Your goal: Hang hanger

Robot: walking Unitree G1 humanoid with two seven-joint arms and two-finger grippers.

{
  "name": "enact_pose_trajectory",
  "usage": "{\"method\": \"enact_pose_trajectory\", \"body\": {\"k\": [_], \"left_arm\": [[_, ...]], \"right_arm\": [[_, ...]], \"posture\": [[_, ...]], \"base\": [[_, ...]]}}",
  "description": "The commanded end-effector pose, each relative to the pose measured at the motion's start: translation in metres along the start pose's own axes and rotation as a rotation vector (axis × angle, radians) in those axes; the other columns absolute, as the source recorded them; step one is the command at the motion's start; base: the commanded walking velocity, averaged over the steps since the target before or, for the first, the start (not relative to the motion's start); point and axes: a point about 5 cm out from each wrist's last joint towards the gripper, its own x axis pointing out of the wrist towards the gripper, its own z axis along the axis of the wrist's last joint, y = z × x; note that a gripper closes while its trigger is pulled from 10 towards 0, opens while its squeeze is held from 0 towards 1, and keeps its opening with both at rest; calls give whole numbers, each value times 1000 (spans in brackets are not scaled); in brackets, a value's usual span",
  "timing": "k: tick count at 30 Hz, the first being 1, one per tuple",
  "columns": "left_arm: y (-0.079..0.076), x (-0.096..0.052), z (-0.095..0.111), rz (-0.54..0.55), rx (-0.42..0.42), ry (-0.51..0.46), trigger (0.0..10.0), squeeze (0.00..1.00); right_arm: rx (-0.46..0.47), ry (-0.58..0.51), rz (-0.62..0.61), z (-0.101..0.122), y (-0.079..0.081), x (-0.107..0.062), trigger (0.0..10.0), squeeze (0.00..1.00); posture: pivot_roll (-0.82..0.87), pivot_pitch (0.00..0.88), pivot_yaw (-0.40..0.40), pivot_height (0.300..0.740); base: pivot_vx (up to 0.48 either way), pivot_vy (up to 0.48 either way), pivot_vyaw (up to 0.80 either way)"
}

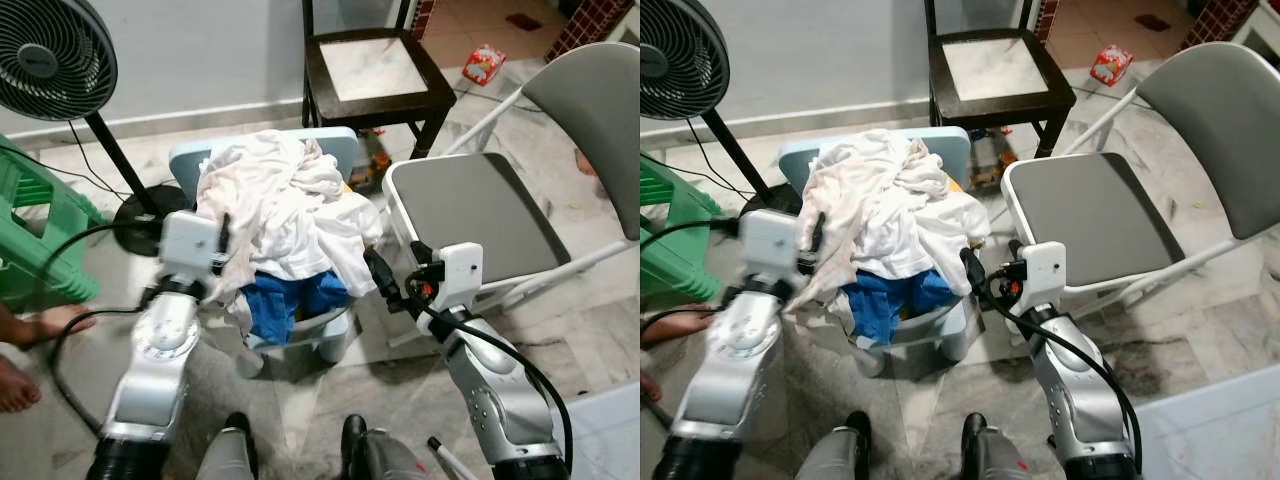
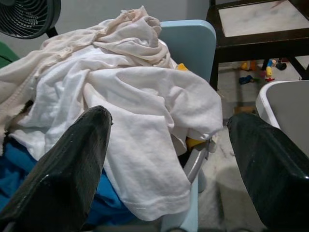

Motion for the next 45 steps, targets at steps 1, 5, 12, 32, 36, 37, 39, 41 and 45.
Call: {"method": "enact_pose_trajectory", "body": {"k": [1, 5, 12, 32, 36, 37, 39, 41, 45], "left_arm": [[-8, -1, -14, -50, -13, 79, 10000, 1000], [-25, -1, -17, -148, -54, 126, 10000, 714], [-42, -16, -20, -246, -102, 172, 10000, 0], [-22, -56, -24, -380, 8, 350, 10000, 0], [-20, -60, -29, -382, 22, 388, 10000, 0], [-20, -60, -29, -381, 23, 393, 10000, 0], [-18, -60, -31, -371, 40, 399, 10000, 0], [-14, -60, -33, -348, 73, 409, 10000, 0], [4, -56, -27, -255, 163, 383, 10000, 0]], "right_arm": [[-5, 9, 4, -3, 1, -3, 10000, 0], [-7, 11, -4, -4, -1, -5, 10000, 0], [-10, 17, -17, -6, -2, -7, 10000, 0], [1, 39, 8, -13, 4, 0, 10000, 0], [1, 42, 2, -15, 3, -1, 10000, 0], [1, 42, 1, -15, 3, -1, 10000, 0], [1, 44, 0, -15, 3, -2, 10000, 0], [0, 45, -3, -16, 2, -3, 10000, 0], [0, 50, -8, -17, 1, -3, 10000, 0]], "posture": [[189, 333, -59, 740], [180, 335, -57, 740], [181, 337, -51, 740], [232, 348, -52, 740], [230, 347, -48, 740], [230, 347, -48, 740], [228, 347, -48, 740], [227, 347, -47, 740], [232, 348, -48, 740]], "base": [[0, 0, 0], [0, 0, 0], [0, 0, 0], [0, 0, 0], [0, 0, 0], [0, 0, 0], [0, 0, 0], [0, 0, 0], [0, 0, 0]]}}
